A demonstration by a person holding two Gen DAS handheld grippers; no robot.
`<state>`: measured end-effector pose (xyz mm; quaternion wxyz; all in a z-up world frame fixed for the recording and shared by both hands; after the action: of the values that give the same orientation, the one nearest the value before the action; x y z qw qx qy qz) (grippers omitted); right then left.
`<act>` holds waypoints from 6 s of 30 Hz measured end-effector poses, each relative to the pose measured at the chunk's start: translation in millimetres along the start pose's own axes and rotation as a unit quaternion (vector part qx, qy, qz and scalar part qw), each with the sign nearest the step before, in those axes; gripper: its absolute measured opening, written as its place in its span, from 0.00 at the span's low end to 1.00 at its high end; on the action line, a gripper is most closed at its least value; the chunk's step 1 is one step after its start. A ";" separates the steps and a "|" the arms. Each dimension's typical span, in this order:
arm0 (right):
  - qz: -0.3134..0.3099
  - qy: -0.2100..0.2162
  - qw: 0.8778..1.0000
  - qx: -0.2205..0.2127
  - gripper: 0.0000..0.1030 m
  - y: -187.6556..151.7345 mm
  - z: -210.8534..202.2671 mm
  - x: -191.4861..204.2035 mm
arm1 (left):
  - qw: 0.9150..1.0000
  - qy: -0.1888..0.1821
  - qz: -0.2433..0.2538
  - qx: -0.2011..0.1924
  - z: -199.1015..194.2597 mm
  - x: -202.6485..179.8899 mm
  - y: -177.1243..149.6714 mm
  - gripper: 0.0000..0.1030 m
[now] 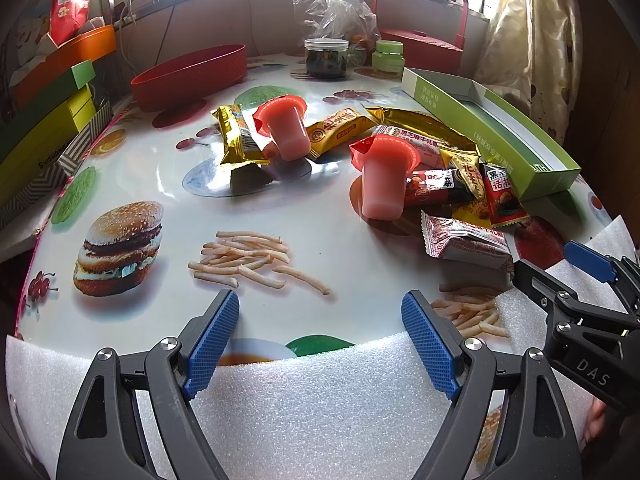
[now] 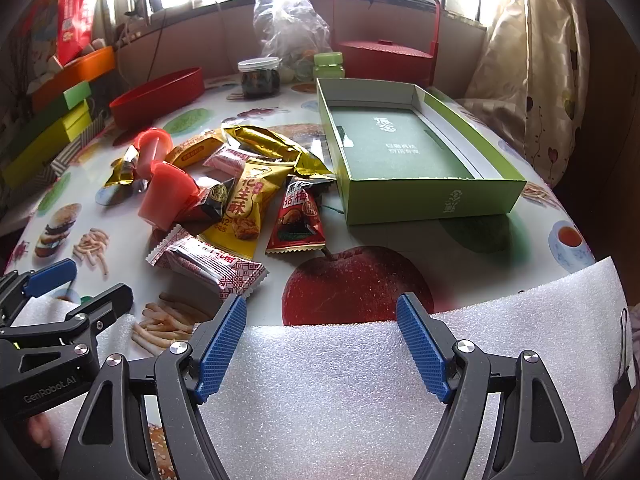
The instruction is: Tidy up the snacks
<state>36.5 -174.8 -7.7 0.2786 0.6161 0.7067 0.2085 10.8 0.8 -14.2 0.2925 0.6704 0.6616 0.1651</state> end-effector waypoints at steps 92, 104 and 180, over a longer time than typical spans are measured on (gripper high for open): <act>-0.160 0.125 0.979 -0.011 0.45 23.2 9.4 52.4 | 0.989 -0.137 -0.049 0.012 10.5 23.1 49.5 0.81; -0.120 0.148 0.981 -0.022 0.32 23.7 0.0 40.2 | 0.987 -0.155 -0.046 0.018 32.1 18.4 68.7 0.68; -0.208 0.167 0.964 0.005 0.39 28.7 10.6 11.8 | 0.983 -0.176 -0.024 0.045 45.0 -6.1 68.2 0.31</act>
<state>64.0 -159.2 1.1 0.1909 0.4128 0.8569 0.2425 91.7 -9.8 -6.4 0.3780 0.6853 0.6224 0.0075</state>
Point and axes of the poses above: each gripper's, at about its wrist camera, not at the fingertips, and z roughly the way its jaws point, x to its left, y to its top, the point moved 2 cm from there along z, roughly the way its jaws point, and after that the axes turned 11 degrees about -y, right-handed, at the moved point
